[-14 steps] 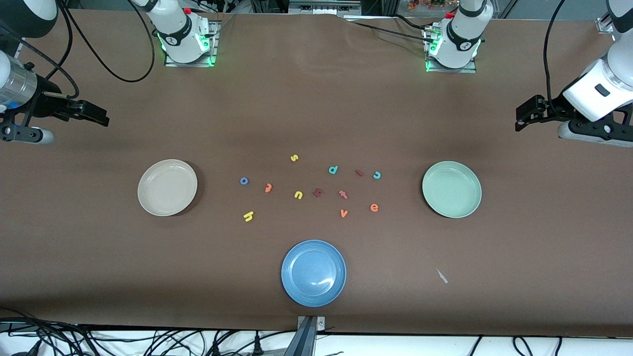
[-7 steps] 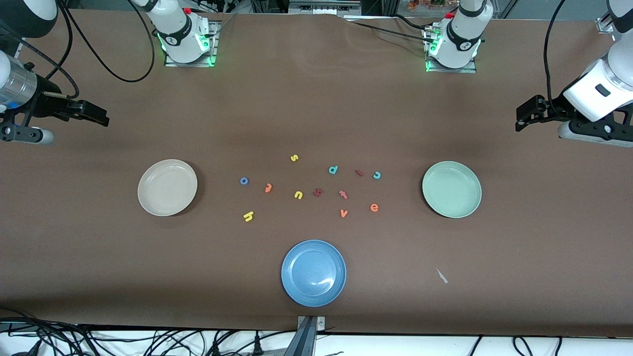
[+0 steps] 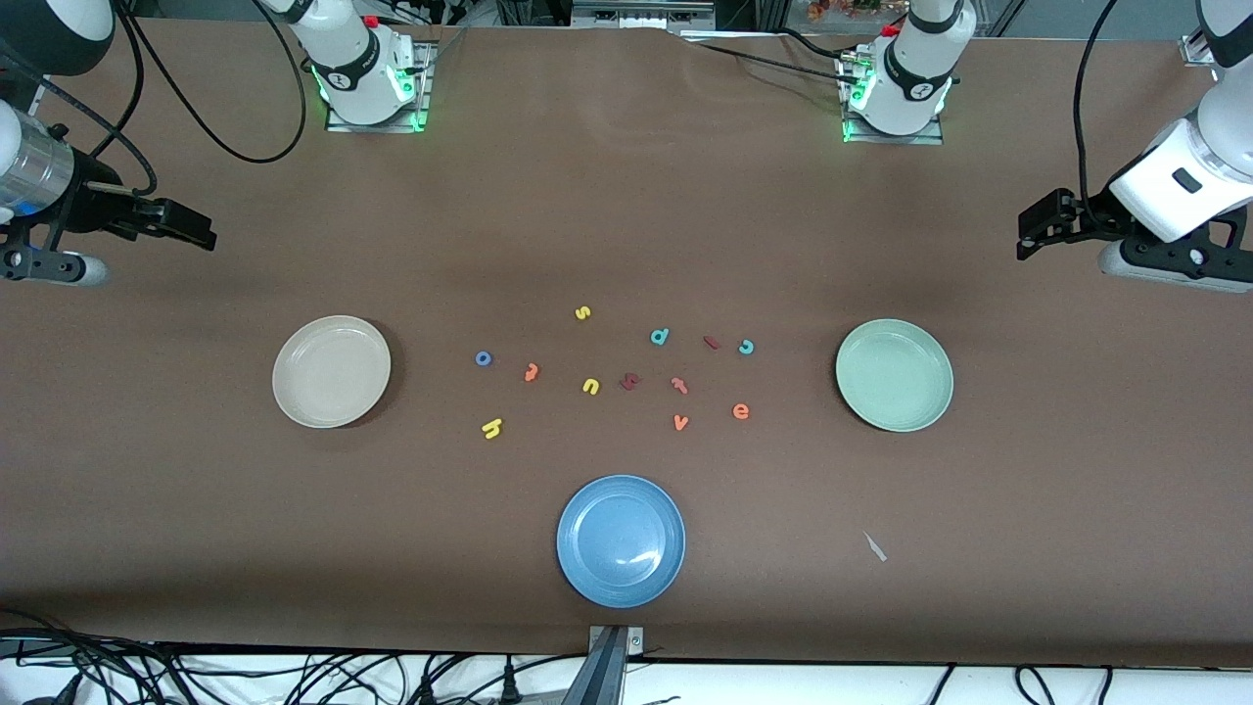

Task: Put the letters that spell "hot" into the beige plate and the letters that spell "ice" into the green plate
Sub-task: 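Move the right gripper toward the letters while the left gripper follows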

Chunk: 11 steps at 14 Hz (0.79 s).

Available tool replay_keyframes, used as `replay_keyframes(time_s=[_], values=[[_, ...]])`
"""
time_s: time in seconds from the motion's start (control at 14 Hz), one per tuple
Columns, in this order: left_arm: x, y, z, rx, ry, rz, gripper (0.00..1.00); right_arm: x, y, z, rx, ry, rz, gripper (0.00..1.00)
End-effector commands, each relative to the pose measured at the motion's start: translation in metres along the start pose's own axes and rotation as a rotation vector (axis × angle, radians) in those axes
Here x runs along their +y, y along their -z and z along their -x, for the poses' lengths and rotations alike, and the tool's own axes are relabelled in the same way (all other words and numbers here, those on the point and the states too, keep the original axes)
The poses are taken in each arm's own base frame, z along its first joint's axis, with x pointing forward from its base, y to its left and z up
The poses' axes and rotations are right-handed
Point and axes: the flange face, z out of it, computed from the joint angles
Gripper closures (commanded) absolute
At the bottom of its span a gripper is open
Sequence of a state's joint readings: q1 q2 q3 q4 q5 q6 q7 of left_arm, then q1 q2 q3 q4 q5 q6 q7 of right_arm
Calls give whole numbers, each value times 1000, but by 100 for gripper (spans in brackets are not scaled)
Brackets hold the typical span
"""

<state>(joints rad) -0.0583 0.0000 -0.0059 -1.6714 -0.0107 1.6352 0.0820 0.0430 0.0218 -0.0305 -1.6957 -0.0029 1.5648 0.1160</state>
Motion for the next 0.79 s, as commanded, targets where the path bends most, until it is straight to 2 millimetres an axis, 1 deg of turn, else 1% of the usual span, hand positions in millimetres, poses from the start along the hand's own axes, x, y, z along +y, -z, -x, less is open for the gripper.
replay_keyframes(time_s=[0.0, 0.07, 0.14, 0.21, 0.29, 0.36, 0.43, 0.5, 0.57, 0.64, 0.71], values=[[13, -9, -7, -26, -13, 9, 0, -6, -14, -7, -53, 65, 15, 0], [25, -14, -11, -32, -29, 5, 0, -7, -16, -6, -71, 68, 16, 0], [35, -23, -15, -46, -25, 3, 0, -7, -19, -7, -78, 59, 15, 0], [42, -27, -17, -52, -20, 2, 0, -8, -25, -10, -84, 53, 10, 0], [51, -40, -23, -73, -31, 6, 0, -12, -33, -12, -103, 53, -22, 0], [55, -52, -27, -94, -39, 8, 0, -20, -45, -14, -120, 48, -50, 0], [62, -63, -33, -106, -48, 12, 0, -38, -56, -18, -117, 38, -53, 0], [66, -68, -43, -88, -59, 12, 0, -57, -78, -25, -117, 7, -45, 0], [73, -83, -53, -99, -73, 12, 0, -83, -104, -26, -113, -7, -34, 0], [85, -97, -58, -111, -93, 10, 0, -119, -123, -20, -79, -52, -24, 0], [93, -111, -65, -109, -104, 9, 0, -145, -138, -16, -51, -104, -21, 0]])
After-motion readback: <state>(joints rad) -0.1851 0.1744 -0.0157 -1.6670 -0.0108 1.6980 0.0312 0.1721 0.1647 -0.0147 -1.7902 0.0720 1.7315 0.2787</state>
